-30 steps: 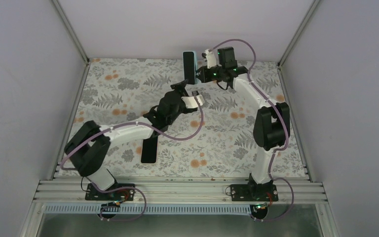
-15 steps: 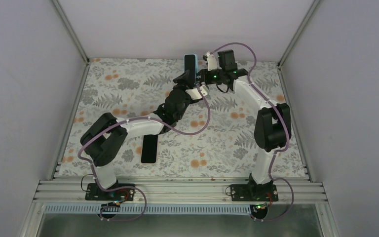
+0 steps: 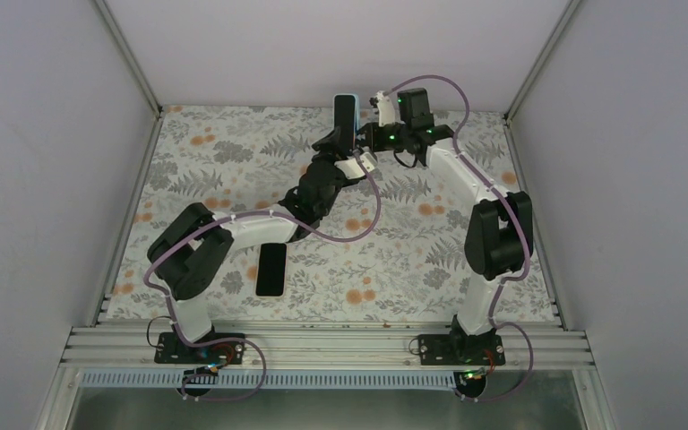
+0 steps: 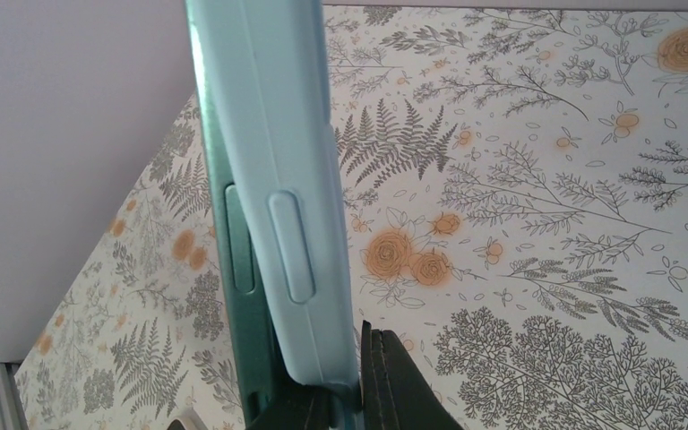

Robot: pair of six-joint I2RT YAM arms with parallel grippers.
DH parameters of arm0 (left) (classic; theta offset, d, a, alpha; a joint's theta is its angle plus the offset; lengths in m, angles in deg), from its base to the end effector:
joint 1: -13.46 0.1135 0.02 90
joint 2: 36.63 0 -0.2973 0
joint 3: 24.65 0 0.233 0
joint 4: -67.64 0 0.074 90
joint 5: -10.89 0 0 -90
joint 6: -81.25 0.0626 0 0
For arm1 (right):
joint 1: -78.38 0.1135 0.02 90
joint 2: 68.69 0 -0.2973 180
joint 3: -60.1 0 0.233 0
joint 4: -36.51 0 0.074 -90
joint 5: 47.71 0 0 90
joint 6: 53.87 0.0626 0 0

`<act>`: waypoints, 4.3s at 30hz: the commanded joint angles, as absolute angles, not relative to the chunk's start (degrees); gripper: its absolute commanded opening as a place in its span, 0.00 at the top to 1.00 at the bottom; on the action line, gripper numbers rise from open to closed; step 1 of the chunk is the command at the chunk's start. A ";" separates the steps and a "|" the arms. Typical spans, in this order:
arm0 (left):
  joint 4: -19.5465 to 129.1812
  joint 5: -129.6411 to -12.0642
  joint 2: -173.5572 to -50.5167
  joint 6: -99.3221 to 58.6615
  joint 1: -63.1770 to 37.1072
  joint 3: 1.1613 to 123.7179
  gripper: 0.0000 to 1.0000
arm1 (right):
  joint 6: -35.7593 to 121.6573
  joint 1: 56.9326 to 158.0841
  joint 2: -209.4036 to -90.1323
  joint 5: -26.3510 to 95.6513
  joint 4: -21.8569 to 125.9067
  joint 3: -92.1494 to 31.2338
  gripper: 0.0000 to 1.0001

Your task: Take the phone out of the phone case

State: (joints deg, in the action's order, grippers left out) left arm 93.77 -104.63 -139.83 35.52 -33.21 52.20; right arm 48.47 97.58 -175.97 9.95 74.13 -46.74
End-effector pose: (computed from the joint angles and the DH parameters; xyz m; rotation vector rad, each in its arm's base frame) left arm 0.3127 -0.2922 0.2990 0.8566 1.3313 0.3174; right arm 0.4057 0.1767 0.3174 -0.4520 2.2280 0.9261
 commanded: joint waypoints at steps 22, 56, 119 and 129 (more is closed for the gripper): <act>98.87 -110.21 -141.05 37.25 -29.62 51.40 0.12 | 49.30 99.30 -173.01 6.59 70.35 -46.38 0.97; 135.96 -119.38 -147.91 62.64 -31.01 52.37 0.98 | 47.34 100.70 -169.62 5.75 70.41 -40.13 0.97; 65.78 -111.15 -80.26 60.28 -22.52 -5.57 0.08 | 12.83 86.32 -174.74 9.63 105.01 -24.57 0.49; 34.68 -93.49 -85.19 46.54 -21.99 16.45 0.00 | 3.47 92.91 -165.59 21.86 106.18 -32.19 0.30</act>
